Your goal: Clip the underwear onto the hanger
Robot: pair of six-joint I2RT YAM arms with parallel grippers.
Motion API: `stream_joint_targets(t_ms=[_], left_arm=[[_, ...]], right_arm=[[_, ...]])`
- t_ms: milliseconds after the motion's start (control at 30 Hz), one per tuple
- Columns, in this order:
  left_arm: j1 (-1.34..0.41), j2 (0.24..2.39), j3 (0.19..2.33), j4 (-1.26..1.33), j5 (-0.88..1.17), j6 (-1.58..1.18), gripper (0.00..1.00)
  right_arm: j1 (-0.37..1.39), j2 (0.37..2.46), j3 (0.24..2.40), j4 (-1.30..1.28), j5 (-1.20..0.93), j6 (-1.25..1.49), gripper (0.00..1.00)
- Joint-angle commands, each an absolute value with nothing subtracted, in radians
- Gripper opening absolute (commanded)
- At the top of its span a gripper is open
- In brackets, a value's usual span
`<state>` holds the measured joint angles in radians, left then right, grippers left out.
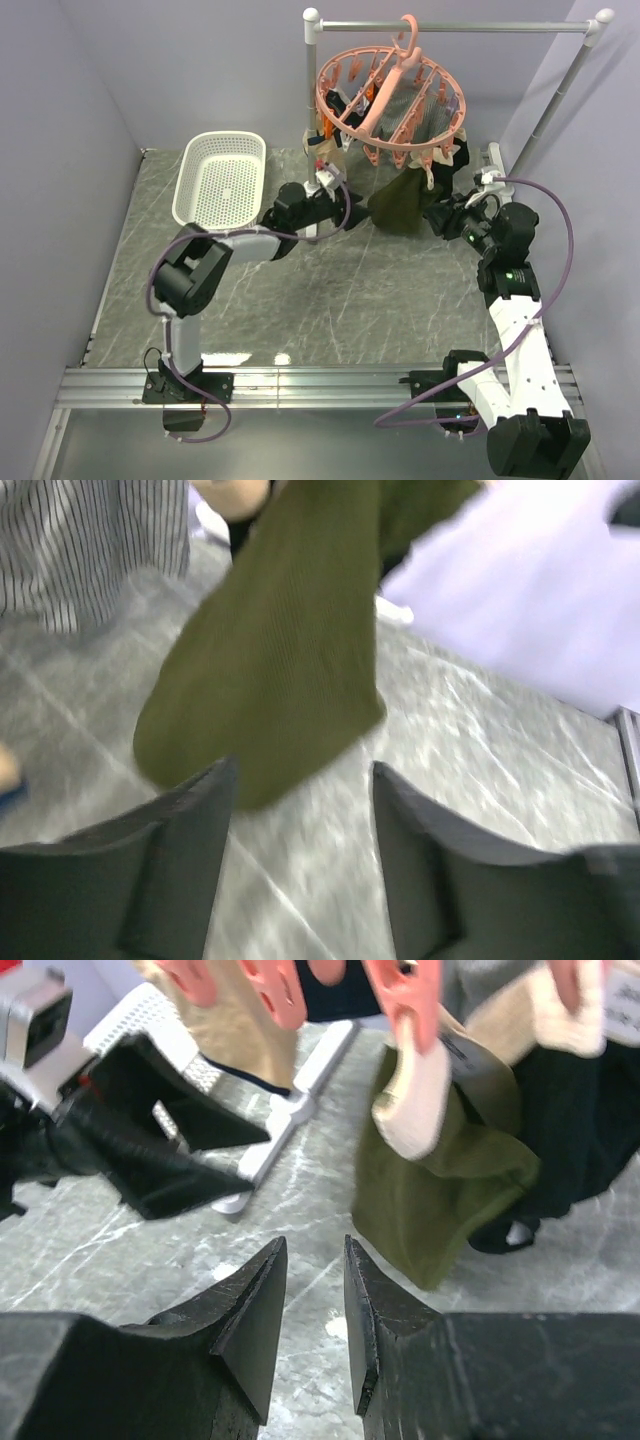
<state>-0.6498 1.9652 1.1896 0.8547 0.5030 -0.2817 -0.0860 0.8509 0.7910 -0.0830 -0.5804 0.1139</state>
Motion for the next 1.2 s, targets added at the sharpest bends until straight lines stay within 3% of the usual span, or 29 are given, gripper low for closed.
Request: stream_joint_targets(t_ms=[0, 233, 333, 400, 500, 933, 1067, 1167], left_arm=[[-0.653, 1.757, 1.086, 0.908, 0.528, -0.232, 0.64], [-0.689, 1.58, 1.048, 0.847, 0.384, -0.137, 0.72], [-0.692, 1.591, 1.106, 0.805, 0.324, -0.153, 0.71], [-0.692, 1.614, 1.144, 0.792, 0.308, -0.158, 0.71], [-0.699, 1.649, 1.184, 0.787, 0.29, -0.175, 0.71], [-0.71, 1.79, 1.347, 0.802, 0.166, -0.233, 0.64], [-0.709, 1.816, 1.371, 0.834, 0.17, -0.25, 0.63], [-0.713, 1.827, 1.384, 0.839, 0.173, -0.252, 0.47]], right_arm=[[-0.091, 0.819, 0.83, -0.002, -0.652, 0.136, 0.36], [-0.054, 0.831, 0.868, 0.097, -0.638, 0.21, 0.4], [-0.011, 0.844, 0.912, 0.08, -0.574, 0.212, 0.5], [0.005, 0.862, 0.945, 0.048, -0.542, 0.2, 0.66], [0.049, 0.896, 1.011, -0.015, -0.474, 0.177, 0.75], [0.084, 0.919, 1.022, -0.029, -0.434, 0.17, 0.71], [0.098, 0.904, 0.986, 0.05, -0.466, 0.193, 0.64], [0.123, 0.907, 0.983, 0.077, -0.44, 0.213, 0.55]])
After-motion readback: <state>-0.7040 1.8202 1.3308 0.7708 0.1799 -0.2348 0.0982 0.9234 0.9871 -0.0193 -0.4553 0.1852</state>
